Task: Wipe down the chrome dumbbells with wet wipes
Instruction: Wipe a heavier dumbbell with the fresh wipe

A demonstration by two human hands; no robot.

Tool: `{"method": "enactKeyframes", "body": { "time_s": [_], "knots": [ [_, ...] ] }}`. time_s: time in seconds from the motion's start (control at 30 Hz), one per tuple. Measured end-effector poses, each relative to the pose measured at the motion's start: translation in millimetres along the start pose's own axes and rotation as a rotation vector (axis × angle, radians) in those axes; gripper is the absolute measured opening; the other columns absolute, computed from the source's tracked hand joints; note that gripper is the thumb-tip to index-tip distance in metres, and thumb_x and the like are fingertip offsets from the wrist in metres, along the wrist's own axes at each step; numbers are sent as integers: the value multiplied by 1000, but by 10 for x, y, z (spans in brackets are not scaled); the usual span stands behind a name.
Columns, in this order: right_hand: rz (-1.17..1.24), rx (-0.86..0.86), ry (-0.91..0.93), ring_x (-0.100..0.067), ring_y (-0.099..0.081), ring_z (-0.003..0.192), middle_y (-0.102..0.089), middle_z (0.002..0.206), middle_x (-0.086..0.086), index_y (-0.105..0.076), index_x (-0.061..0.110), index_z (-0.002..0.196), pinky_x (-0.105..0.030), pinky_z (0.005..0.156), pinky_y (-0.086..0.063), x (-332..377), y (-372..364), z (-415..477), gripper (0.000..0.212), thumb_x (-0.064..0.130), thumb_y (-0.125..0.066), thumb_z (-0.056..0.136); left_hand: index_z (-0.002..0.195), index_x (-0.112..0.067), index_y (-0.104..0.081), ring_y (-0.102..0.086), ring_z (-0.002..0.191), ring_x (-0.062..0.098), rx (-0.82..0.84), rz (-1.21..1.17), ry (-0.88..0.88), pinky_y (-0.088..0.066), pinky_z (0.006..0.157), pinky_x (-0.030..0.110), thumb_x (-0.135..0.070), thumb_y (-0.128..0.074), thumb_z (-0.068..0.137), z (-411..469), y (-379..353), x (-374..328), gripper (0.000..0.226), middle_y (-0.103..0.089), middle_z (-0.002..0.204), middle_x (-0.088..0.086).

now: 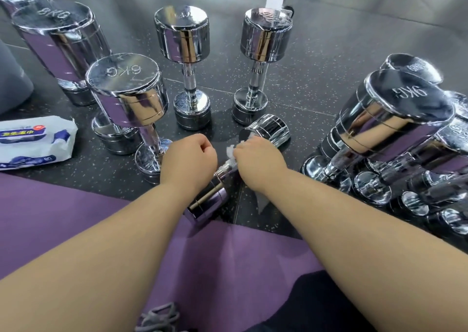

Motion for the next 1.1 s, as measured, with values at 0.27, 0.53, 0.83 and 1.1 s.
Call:
{"method": "enactKeyframes", "body": {
  "time_s": [0.27,0.53,0.83,1.1],
  "knots": [
    [-6,305,168,-25,-58,111,-65,105,-1,-59,18,96,-41,118,-21,102,257,83,17,8,-48,90,74,-18,-66,-61,77,28,20,-80,37,-42,64,32,-15,-46,81,-10,-28,18,21,-67,74,0],
    [206,471,175,-27,-54,106,-58,102,1,-45,19,141,-21,107,-32,59,437,-48,52,0,-41,93,93,-3,-63,-52,85,30,420,26,192,-39,71,32,-21,-37,97,53,61,104,33,-65,105,20],
    [-249,735,66,-26,-36,139,-42,150,-4,-44,17,145,-53,116,-20,30,391,224,46,6,-42,99,84,-9,-58,-49,88,29,443,196,14,-38,75,33,-29,-33,98,-137,-54,12,35,-63,103,15],
    [756,73,-373,-24,-53,78,-64,82,-5,-68,13,80,-28,65,-38,66,300,-136,14,5,-58,85,81,-10,-67,-49,74,26,302,137,69,-33,60,32,-27,-45,90,-18,-3,104,29,-56,71,3]
  ]
}}
Point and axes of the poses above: each hand's wrist, its own z-axis towards the middle knuckle, its own y-axis out of the back of the hand, x = y × z, the point moved 1 cm from there along z, towards the middle knuckle
